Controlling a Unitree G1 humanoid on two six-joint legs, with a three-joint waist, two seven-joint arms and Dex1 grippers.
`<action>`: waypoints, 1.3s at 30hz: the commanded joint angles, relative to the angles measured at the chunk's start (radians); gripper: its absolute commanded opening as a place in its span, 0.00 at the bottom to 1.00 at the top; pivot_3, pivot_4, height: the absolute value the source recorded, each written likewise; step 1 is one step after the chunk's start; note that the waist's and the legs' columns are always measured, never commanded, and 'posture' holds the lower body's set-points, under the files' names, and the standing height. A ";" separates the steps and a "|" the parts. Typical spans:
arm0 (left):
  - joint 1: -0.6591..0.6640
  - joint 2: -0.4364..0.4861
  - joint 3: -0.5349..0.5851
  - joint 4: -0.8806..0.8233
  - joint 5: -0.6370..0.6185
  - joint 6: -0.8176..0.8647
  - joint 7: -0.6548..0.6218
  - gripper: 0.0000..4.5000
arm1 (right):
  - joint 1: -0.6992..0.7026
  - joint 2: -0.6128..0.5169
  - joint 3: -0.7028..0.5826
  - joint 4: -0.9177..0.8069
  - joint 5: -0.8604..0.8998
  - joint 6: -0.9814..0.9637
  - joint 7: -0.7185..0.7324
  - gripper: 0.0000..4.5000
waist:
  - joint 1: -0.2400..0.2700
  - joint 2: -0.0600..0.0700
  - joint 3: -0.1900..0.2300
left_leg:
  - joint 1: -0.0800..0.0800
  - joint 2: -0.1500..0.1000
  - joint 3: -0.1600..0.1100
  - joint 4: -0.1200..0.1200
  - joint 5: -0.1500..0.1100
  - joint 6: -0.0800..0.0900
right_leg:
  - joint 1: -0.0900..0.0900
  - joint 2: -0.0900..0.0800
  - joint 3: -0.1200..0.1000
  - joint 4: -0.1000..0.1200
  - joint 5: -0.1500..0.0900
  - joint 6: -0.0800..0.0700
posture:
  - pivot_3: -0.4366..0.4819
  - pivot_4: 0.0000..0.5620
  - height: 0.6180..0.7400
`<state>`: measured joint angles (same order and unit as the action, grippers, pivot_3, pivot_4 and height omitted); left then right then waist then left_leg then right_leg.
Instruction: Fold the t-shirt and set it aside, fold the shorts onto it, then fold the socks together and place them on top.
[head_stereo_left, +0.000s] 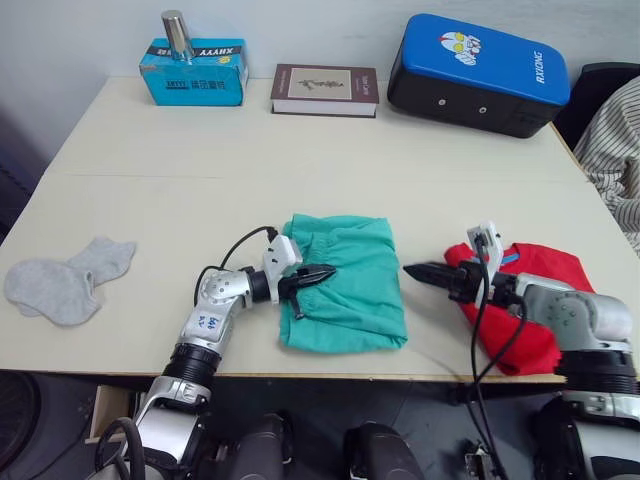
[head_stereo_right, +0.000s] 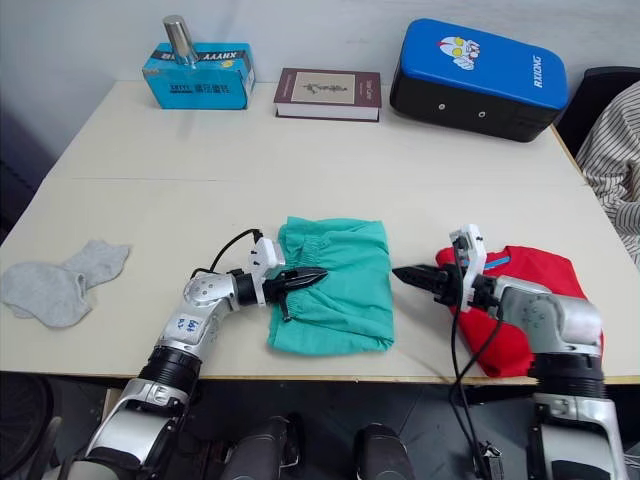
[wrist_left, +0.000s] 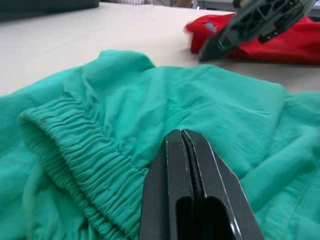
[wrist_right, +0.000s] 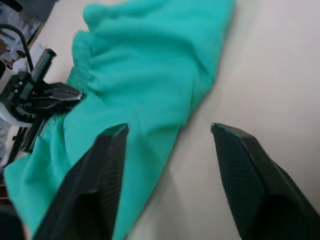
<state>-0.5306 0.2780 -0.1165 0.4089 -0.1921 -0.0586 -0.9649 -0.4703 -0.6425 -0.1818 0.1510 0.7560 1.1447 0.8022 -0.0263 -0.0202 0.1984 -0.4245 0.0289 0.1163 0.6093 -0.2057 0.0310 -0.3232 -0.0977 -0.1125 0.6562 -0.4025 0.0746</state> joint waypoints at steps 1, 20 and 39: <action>0.022 0.013 -0.006 0.008 -0.012 -0.035 -0.052 0.00 | -0.045 0.019 0.025 0.002 0.044 0.183 -0.031 0.89 | -0.004 0.000 0.000 | 0.000 0.000 0.001 0.000 0.000 0.000 | 0.000 0.000 0.000 0.000 0.000 0.000 | 0.48 0.27 1.00; 0.037 0.041 0.044 0.010 -0.076 -0.051 -0.127 0.00 | -0.188 0.256 -0.061 0.154 0.054 0.268 -0.126 0.02 | -0.006 -0.002 -0.002 | 0.001 0.001 0.002 0.000 -0.002 0.001 | -0.001 0.000 0.001 0.003 0.000 0.000 | 0.48 0.27 1.00; 0.171 0.084 0.062 -0.330 -0.277 0.246 -0.194 0.97 | 0.202 -0.713 -0.259 -0.177 0.119 0.055 0.628 0.00 | 0.031 0.010 0.007 | -0.015 0.000 0.004 0.003 0.000 0.002 | -0.014 0.001 0.002 -0.001 0.001 0.003 | 0.48 0.27 1.00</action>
<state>-0.3605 0.3663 -0.0589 0.0904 -0.4648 0.2045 -1.1617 -0.2842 -1.3066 -0.3830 -0.0381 0.9141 1.2494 1.3487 0.0044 -0.0104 0.2052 -0.4402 0.0285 0.1200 0.6129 -0.2054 0.0338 -0.3369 -0.0969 -0.1102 0.6542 -0.4011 0.0774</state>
